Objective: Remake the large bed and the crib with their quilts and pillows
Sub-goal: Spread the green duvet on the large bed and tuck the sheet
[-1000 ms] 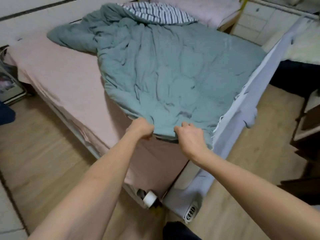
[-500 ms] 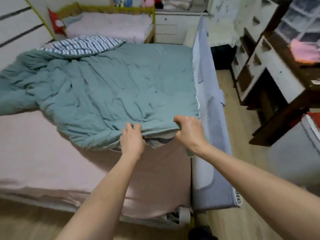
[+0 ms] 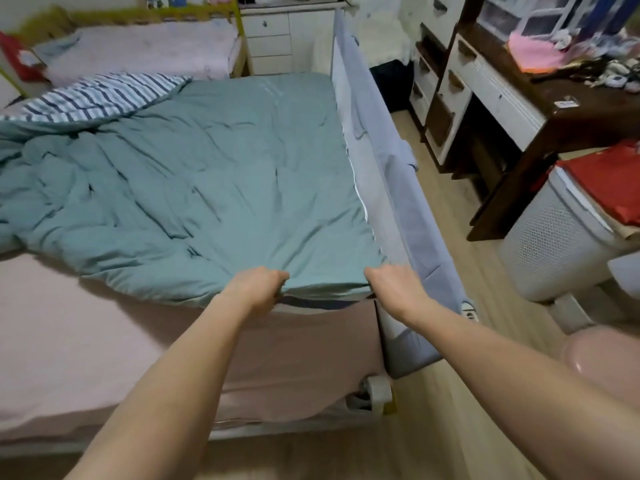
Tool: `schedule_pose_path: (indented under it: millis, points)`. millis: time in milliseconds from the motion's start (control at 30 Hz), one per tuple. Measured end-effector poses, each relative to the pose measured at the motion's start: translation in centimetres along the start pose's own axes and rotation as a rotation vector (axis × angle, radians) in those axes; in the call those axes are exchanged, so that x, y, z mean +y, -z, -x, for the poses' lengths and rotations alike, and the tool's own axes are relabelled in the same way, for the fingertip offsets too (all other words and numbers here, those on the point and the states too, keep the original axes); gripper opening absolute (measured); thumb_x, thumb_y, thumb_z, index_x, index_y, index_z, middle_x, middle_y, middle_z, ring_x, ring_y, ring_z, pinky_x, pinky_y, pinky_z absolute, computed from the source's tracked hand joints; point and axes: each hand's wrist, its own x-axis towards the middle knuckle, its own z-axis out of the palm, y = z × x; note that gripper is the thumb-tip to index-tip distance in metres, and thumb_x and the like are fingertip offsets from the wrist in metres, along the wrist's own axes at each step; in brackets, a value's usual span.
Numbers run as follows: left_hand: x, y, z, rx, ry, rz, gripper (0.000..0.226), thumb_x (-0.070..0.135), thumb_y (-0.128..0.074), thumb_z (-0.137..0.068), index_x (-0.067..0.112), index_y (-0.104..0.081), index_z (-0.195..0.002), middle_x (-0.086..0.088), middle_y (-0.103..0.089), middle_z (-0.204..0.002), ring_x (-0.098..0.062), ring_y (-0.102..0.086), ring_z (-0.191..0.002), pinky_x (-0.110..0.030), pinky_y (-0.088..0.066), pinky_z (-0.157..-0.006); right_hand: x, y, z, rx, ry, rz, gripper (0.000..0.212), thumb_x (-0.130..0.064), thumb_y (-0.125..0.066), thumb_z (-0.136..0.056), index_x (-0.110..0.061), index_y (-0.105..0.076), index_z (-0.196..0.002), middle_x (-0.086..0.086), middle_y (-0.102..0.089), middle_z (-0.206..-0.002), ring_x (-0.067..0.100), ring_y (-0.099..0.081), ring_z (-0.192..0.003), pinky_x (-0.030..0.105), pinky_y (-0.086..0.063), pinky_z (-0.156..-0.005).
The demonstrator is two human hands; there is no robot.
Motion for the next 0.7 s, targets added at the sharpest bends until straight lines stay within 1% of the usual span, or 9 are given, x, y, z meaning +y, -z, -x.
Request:
schedule_pose_path:
  millis: [100, 200, 267, 333, 400, 500, 600, 667, 700]
  points:
    - [-1.3, 2.7, -0.4, 0.301, 0.099, 0.092, 0.024, 0.009, -0.05, -0.089, 0.011, -0.051, -0.113, -0.022, -0.062, -0.107, -0.039, -0.06, -0.1, -0.042, -0.047, -0.076, 0.9, 4.1, -1.9, 0.298, 0.047, -0.011, 0.014, -0.01, -0.054, -0.079, -0.015, -0.044, -0.088, 0.013, -0.063, -0.081, 0.036, -0.062, -0.075, 0.034, -0.03, -0.053]
    - [-2.4, 5.0, -0.6, 0.547, 0.172, 0.21, 0.033, 0.005, -0.055, -0.084, 0.012, -0.054, -0.116, -0.024, -0.063, -0.105, -0.041, -0.06, -0.098, -0.042, -0.046, -0.073, 1.2, 7.0, -2.0, 0.594, 0.2, 0.09, 0.031, -0.032, -0.058, -0.075, -0.01, -0.051, -0.095, 0.01, -0.062, -0.072, 0.033, -0.061, -0.061, 0.03, -0.032, -0.047]
    - [-1.2, 3.3, 0.4, 0.344, 0.14, 0.183, 0.04, 0.006, -0.053, -0.086, 0.017, -0.057, -0.125, -0.02, -0.063, -0.116, -0.037, -0.059, -0.108, -0.041, -0.047, -0.082, 0.7, 5.3, 0.2, 0.331, 0.267, 0.153, 0.034, -0.031, -0.056, -0.082, -0.012, -0.047, -0.108, 0.009, -0.065, -0.087, 0.034, -0.065, -0.075, 0.032, -0.034, -0.052]
    - [1.6, -0.8, 1.4, -0.002, 0.087, 0.093, 0.04, 0.007, -0.046, -0.091, 0.016, -0.056, -0.129, -0.018, -0.06, -0.126, -0.033, -0.055, -0.118, -0.038, -0.044, -0.092, 0.3, 1.8, 2.8, -0.066, 0.24, 0.208, 0.03, -0.009, -0.049, -0.087, -0.012, -0.046, -0.117, 0.011, -0.065, -0.102, 0.034, -0.063, -0.093, 0.034, -0.032, -0.06]
    - [3.2, -2.9, 2.3, -0.182, 0.061, 0.046, 0.035, 0.008, -0.047, -0.092, 0.012, -0.058, -0.124, -0.017, -0.059, -0.127, -0.031, -0.055, -0.119, -0.035, -0.043, -0.093, 0.3, 0.0, 4.4, -0.205, 0.187, 0.19, 0.033, 0.002, -0.045, -0.085, -0.011, -0.054, -0.115, 0.012, -0.065, -0.11, 0.033, -0.062, -0.102, 0.036, -0.038, -0.066]
    - [1.5, 0.0, 1.8, 0.028, 0.128, 0.077, 0.026, 0.006, -0.058, -0.084, 0.005, -0.064, -0.11, -0.021, -0.064, -0.114, -0.033, -0.06, -0.109, -0.036, -0.046, -0.086, 0.3, 3.1, 2.6, 0.093, 0.117, 0.137, 0.023, -0.002, -0.045, -0.086, -0.011, -0.06, -0.101, 0.015, -0.067, -0.106, 0.033, -0.064, -0.098, 0.034, -0.037, -0.062]
    - [-1.2, 4.2, 2.5, 0.491, 0.253, 0.149, 0.03, 0.005, -0.064, -0.079, 0.009, -0.062, -0.109, -0.024, -0.065, -0.105, -0.04, -0.061, -0.103, -0.043, -0.047, -0.08, 0.3, 7.9, 0.9, 0.465, 0.016, 0.11, 0.026, 0.006, -0.045, -0.08, -0.007, -0.054, -0.101, 0.014, -0.066, -0.086, 0.034, -0.066, -0.078, 0.032, -0.027, -0.05]
    - [-0.8, 3.3, 3.8, 0.463, 0.269, 0.166, 0.036, 0.004, -0.06, -0.084, 0.008, -0.059, -0.12, -0.026, -0.063, -0.113, -0.04, -0.059, -0.109, -0.044, -0.047, -0.087, -0.1, 7.5, 2.3, 0.531, 0.006, 0.093, 0.026, 0.008, -0.052, -0.073, -0.006, -0.055, -0.094, 0.01, -0.06, -0.064, 0.033, -0.062, -0.058, 0.03, -0.024, -0.042]
    - [0.5, 1.5, 4.2, 0.312, 0.255, 0.14, 0.036, 0.003, -0.055, -0.087, 0.007, -0.059, -0.123, -0.025, -0.062, -0.118, -0.038, -0.058, -0.113, -0.043, -0.046, -0.092, -0.3, 5.9, 3.4, 0.401, 0.055, 0.092, 0.022, 0.005, -0.053, -0.074, -0.008, -0.054, -0.091, 0.008, -0.057, -0.062, 0.034, -0.06, -0.058, 0.031, -0.025, -0.043]
